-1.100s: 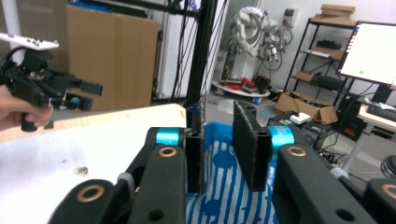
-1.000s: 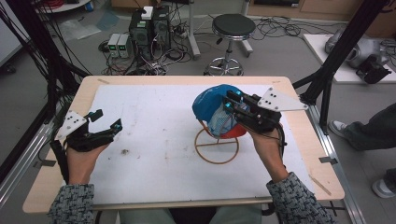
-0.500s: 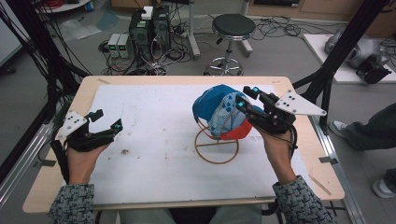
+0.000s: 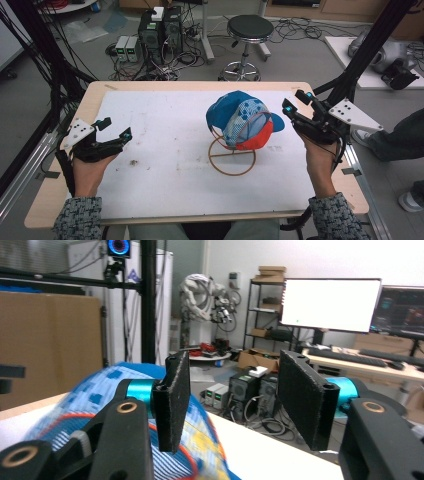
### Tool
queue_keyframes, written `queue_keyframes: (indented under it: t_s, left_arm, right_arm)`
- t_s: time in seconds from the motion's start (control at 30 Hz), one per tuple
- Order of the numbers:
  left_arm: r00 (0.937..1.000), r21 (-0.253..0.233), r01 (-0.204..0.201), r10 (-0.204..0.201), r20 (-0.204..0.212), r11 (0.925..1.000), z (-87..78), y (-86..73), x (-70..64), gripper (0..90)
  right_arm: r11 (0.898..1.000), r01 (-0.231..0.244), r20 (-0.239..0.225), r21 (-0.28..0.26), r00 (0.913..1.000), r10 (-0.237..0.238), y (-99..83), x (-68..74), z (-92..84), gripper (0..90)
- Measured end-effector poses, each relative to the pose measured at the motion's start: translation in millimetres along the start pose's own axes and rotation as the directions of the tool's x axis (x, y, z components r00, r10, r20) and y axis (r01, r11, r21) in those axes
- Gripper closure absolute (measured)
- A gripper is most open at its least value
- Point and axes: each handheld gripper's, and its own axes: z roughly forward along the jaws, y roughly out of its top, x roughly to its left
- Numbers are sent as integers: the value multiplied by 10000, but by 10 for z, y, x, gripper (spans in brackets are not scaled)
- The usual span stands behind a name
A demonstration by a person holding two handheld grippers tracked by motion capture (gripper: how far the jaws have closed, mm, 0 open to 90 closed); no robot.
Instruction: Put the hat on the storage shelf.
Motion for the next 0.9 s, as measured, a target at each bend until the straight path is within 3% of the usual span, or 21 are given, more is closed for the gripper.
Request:
queue_keyframes:
  t_s: [0.27,0.47,0.6,0.7,0.9]
  left_arm:
    - [10000,71,-30,30,5,10000,5,-21,12,192]
    - [10000,43,40,-39,-44,10000,3,-29,20,192]
    - [10000,31,14,-13,-67,10000,1,-26,20,191]
    - [10000,14,-37,37,-67,10000,-2,-23,17,191]
    - [10000,6,-3,3,-82,10000,19,-27,18,191]
  right_arm:
    - [9993,-374,715,1,9967,373,-112,-204,-145,359]
    - [9978,-666,1152,-60,9911,668,-180,-281,-223,285]
    - [9980,-625,1535,22,9862,614,-248,-308,-273,220]
    - [9965,-829,1952,106,9775,793,-342,-328,-318,169]
    - [9931,-1152,2323,226,9667,1069,-523,-360,-397,131]
